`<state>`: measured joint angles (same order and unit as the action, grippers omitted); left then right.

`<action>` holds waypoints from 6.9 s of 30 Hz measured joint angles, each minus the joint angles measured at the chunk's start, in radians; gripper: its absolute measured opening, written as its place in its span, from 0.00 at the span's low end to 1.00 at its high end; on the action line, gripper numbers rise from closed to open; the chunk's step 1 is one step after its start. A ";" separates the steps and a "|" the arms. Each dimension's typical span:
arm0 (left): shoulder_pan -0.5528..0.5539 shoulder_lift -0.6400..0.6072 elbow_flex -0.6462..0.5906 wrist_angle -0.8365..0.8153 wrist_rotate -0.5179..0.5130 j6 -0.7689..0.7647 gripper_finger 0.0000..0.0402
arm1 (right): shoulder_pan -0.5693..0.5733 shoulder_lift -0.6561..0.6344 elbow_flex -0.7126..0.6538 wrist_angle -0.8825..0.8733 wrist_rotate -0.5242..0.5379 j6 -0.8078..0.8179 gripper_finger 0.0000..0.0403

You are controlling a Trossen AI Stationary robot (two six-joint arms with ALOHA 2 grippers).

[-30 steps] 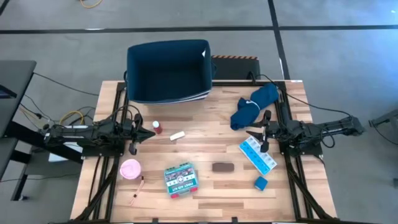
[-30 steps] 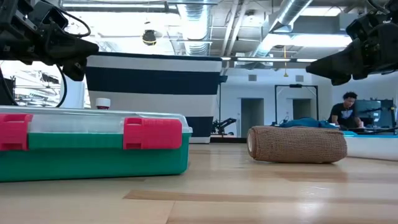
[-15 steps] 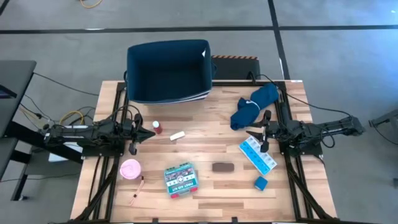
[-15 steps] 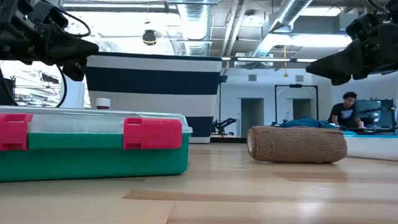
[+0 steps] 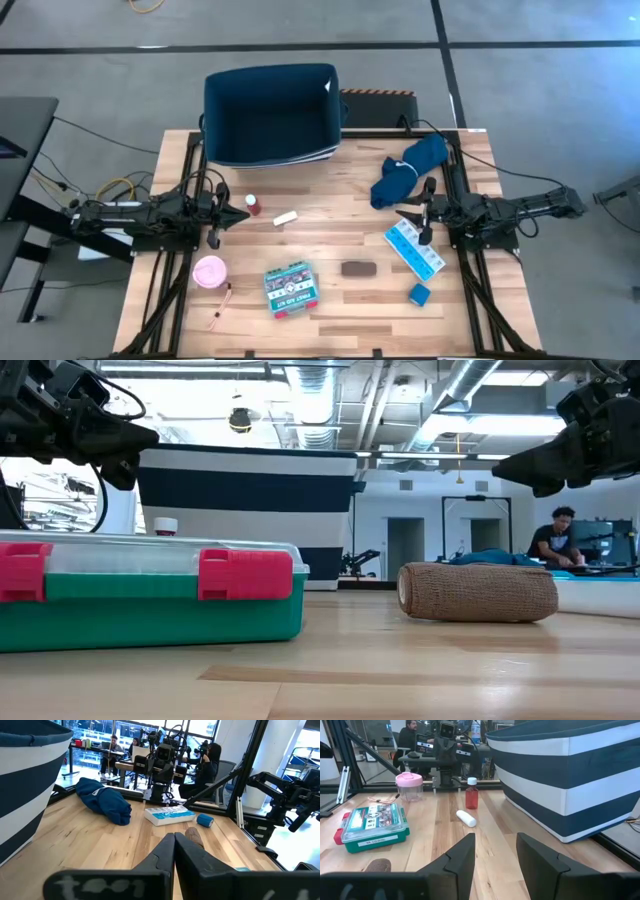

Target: Pick & place medical supplies in basket/bin

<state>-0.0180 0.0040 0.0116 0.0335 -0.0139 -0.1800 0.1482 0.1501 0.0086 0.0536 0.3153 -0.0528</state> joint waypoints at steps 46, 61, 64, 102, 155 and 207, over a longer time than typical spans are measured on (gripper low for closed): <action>0.000 0.002 0.000 0.054 -0.516 0.242 0.00 | 0.000 0.000 0.000 0.000 0.000 0.000 0.34; 0.000 0.002 0.000 0.028 -0.178 0.096 0.00 | 0.000 0.000 0.000 0.000 0.000 0.000 0.34; 0.000 0.002 0.000 0.018 -0.109 0.048 0.00 | 0.000 0.000 0.000 0.000 0.000 -0.001 0.34; -0.017 0.239 0.037 -0.008 -0.320 -0.224 0.36 | -0.164 0.046 0.000 0.409 0.022 -0.092 0.35; -0.136 0.899 0.414 -0.500 -0.679 -0.397 0.36 | -0.157 0.347 0.063 0.404 -0.052 0.001 0.43; 0.286 1.307 0.412 0.128 -0.066 0.186 0.36 | -0.157 0.347 0.063 0.399 -0.056 0.000 0.43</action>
<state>0.2683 1.3113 0.4240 0.1612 -0.0801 0.0058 -0.0090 0.4973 0.0719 0.4531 0.2592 -0.0528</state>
